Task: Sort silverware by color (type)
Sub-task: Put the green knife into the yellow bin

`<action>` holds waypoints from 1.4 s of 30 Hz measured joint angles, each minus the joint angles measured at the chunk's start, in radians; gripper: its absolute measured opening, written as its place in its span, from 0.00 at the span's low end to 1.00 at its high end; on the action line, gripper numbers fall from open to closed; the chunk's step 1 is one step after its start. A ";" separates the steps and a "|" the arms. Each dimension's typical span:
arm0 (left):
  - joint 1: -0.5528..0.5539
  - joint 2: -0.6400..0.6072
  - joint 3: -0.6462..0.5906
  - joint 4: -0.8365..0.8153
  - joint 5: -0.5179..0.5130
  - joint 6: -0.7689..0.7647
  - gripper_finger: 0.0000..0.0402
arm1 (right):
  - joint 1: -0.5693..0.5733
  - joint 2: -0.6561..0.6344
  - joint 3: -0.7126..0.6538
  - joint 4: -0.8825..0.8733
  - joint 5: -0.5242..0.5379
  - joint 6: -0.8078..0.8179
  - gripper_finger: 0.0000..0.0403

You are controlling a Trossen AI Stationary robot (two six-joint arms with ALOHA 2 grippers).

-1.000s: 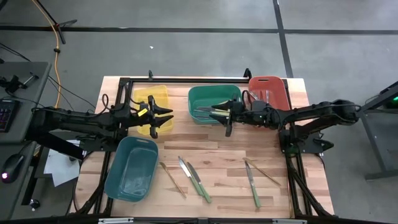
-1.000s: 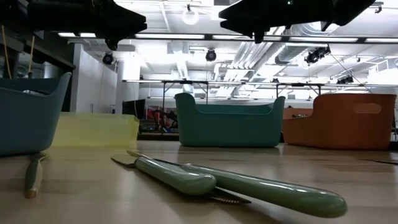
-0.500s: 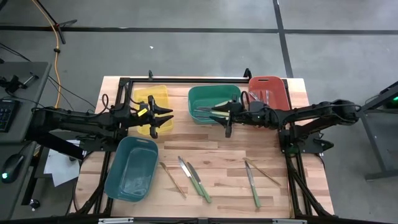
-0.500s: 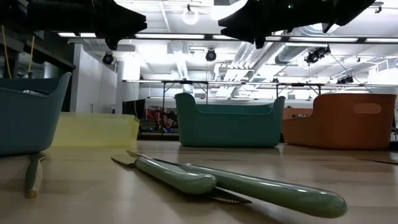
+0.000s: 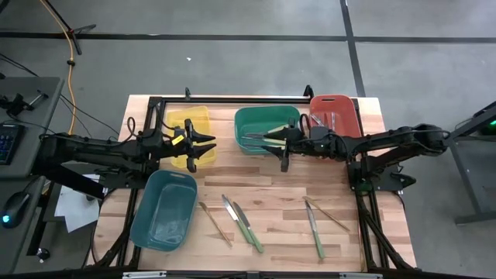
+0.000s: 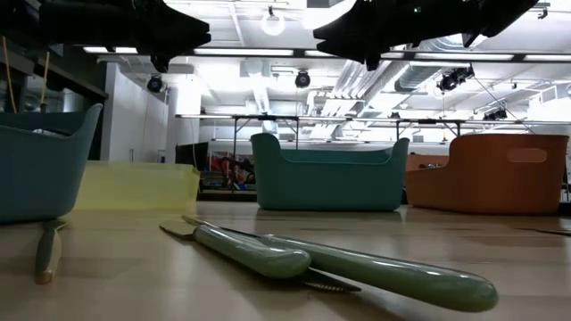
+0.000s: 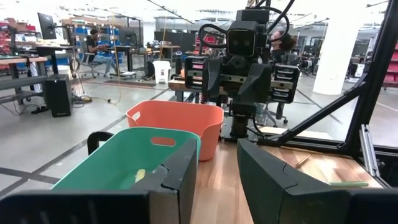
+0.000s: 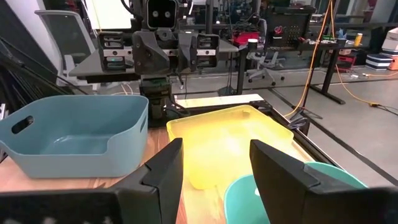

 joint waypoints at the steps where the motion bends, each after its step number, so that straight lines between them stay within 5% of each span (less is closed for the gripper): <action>1: 0.000 0.000 0.000 0.000 0.000 0.000 0.26 | 0.000 0.000 0.000 0.000 0.000 0.001 0.42; 42: 0.000 0.000 0.001 0.000 0.000 0.002 0.26 | 0.028 0.001 0.017 -0.052 -0.001 0.063 0.42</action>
